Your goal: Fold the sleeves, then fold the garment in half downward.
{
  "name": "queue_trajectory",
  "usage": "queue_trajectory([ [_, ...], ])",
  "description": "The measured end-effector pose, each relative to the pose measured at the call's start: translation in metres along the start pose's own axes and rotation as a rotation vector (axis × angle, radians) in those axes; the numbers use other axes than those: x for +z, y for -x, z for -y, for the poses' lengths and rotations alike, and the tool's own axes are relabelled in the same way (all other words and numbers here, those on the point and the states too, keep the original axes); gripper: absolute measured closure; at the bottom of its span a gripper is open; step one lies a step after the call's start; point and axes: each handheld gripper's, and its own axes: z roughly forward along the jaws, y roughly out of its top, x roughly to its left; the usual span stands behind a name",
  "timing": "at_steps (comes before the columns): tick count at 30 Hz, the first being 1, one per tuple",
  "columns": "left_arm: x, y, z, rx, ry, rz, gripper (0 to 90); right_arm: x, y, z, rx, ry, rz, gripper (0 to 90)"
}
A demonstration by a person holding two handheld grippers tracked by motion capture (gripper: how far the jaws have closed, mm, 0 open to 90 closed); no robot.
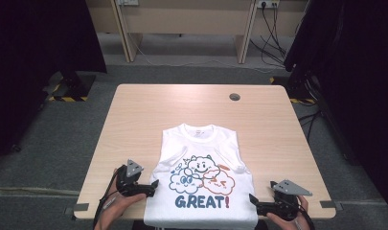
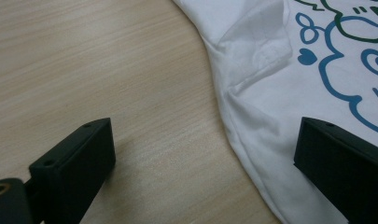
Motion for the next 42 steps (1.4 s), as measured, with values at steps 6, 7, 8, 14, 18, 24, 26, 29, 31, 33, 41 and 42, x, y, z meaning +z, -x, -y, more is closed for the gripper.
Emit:
queue_trajectory([
  [6, 0.0, 0.0, 0.0, 0.0, 0.0, 0.001, 4.2, -0.005, -0.001, 0.005, 0.009, 0.01, -0.004, 4.2],
  [7, 0.0, 0.0, 0.0, 0.0, 0.0, 0.001, 4.2, -0.006, -0.001, 0.005, 0.008, 0.01, -0.005, 4.2],
  [8, 0.0, 0.0, 0.0, 0.0, 0.0, 0.001, 4.2, -0.006, -0.001, 0.006, 0.008, 0.01, -0.004, 4.2],
  [14, 0.0, 0.0, 0.0, 0.0, 0.0, 0.001, 4.2, -0.007, -0.001, 0.006, 0.015, 0.01, -0.003, 4.2],
  [18, 0.0, 0.0, 0.0, 0.001, 0.0, 0.001, 4.1, -0.006, -0.002, 0.007, 0.013, 0.005, -0.001, 4.2],
  [24, 0.0, 0.0, 0.0, 0.0, 0.0, 0.001, 4.1, -0.008, -0.002, 0.005, 0.015, 0.016, 0.0, 4.2],
  [26, 0.0, 0.0, 0.0, 0.0, 0.0, 0.001, 4.0, -0.008, -0.001, 0.005, 0.016, 0.016, 0.003, 4.2],
  [29, 0.0, 0.0, 0.0, 0.0, 0.0, 0.0, 4.0, -0.008, 0.001, 0.005, 0.023, 0.015, 0.008, 4.2],
  [31, 0.0, 0.0, 0.0, 0.0, 0.0, 0.0, 4.0, -0.008, 0.003, 0.004, 0.028, 0.015, 0.009, 4.2],
  [33, 0.0, 0.0, 0.0, 0.0, 0.0, 0.0, 3.9, -0.008, 0.004, 0.003, 0.031, 0.017, 0.009, 4.1],
  [41, 0.0, 0.0, 0.0, -0.001, -0.001, -0.001, 3.9, -0.006, 0.007, -0.002, 0.037, 0.017, 0.017, 4.2],
  [42, 0.0, 0.0, 0.0, -0.002, -0.001, -0.002, 3.9, -0.005, 0.008, -0.002, 0.038, 0.015, 0.016, 4.2],
])
